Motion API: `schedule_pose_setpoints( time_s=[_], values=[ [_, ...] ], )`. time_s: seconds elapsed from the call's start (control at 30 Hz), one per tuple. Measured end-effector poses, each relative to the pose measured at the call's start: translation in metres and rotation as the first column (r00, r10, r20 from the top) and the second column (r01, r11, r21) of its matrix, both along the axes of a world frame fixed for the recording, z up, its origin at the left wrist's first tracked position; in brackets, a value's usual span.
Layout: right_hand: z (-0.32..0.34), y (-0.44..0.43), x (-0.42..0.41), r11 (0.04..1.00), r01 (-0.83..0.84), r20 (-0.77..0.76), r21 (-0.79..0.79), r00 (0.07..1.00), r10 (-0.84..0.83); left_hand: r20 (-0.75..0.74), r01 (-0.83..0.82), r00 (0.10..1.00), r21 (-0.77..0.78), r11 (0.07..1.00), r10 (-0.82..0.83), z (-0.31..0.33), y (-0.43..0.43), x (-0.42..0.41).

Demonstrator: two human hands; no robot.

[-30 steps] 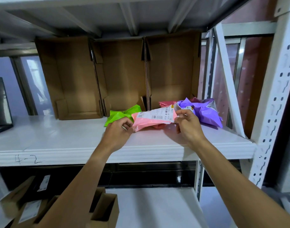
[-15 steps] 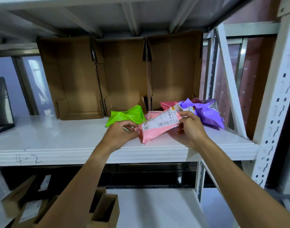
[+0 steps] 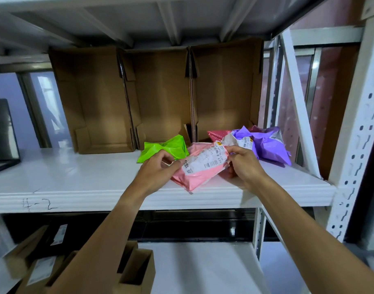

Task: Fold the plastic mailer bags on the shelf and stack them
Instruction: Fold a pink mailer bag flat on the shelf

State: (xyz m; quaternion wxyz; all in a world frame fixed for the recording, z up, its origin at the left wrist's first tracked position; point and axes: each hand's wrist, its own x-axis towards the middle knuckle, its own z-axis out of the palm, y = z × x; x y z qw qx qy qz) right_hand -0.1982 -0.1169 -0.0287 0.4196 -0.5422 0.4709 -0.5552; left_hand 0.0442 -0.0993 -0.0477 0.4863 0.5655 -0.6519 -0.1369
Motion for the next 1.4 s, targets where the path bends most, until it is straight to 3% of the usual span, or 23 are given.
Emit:
schedule_pose_setpoints(
  time_s=[0.13,0.3,0.47,0.57,0.67,0.77,0.87,1.0,1.23,1.4],
  values=[
    [0.0,-0.002,0.003,1.0,0.0,-0.011,0.026,1.0,0.001,0.004,0.055,0.998,0.044,0.998,-0.056,0.003,0.004,-0.001],
    [-0.005,-0.012,0.001,0.993,0.027,-0.266,-0.118,0.962,-0.058,0.127,0.035,0.991,0.051,0.998,-0.042,0.002,0.005,-0.002],
    [-0.006,-0.004,0.014,0.978,-0.139,-0.588,-0.156,0.809,0.022,0.432,-0.094,0.895,-0.062,0.994,0.111,0.001,0.009,-0.009],
    [-0.008,-0.005,0.015,0.976,-0.146,-0.714,-0.16,0.7,-0.012,0.556,-0.042,0.824,-0.128,0.991,0.107,0.001,0.016,-0.014],
    [-0.009,-0.005,0.015,0.977,-0.158,-0.711,-0.143,0.703,0.01,0.634,0.058,0.773,-0.042,0.997,-0.018,0.0,0.017,-0.012],
    [-0.009,-0.004,0.016,0.971,-0.115,-0.662,-0.211,0.748,-0.055,0.697,0.027,0.711,0.101,0.995,-0.09,0.005,0.019,-0.017],
    [-0.008,0.001,0.015,0.944,-0.113,-0.645,-0.309,0.755,-0.121,0.704,-0.025,0.705,0.144,0.989,-0.085,0.009,0.02,-0.024],
    [-0.01,0.002,0.015,0.943,-0.181,-0.686,-0.279,0.725,-0.064,0.712,-0.081,0.698,0.176,0.981,-0.07,0.008,0.017,-0.032],
    [-0.007,0.006,0.013,0.958,-0.208,-0.651,-0.198,0.758,0.03,0.675,-0.24,0.737,0.226,0.944,0.026,-0.002,0.003,-0.066],
    [-0.011,-0.009,0.017,0.958,-0.263,-0.775,-0.112,0.627,0.082,0.642,-0.072,0.761,0.231,0.97,-0.097,-0.002,0.003,-0.064]
  ],
)
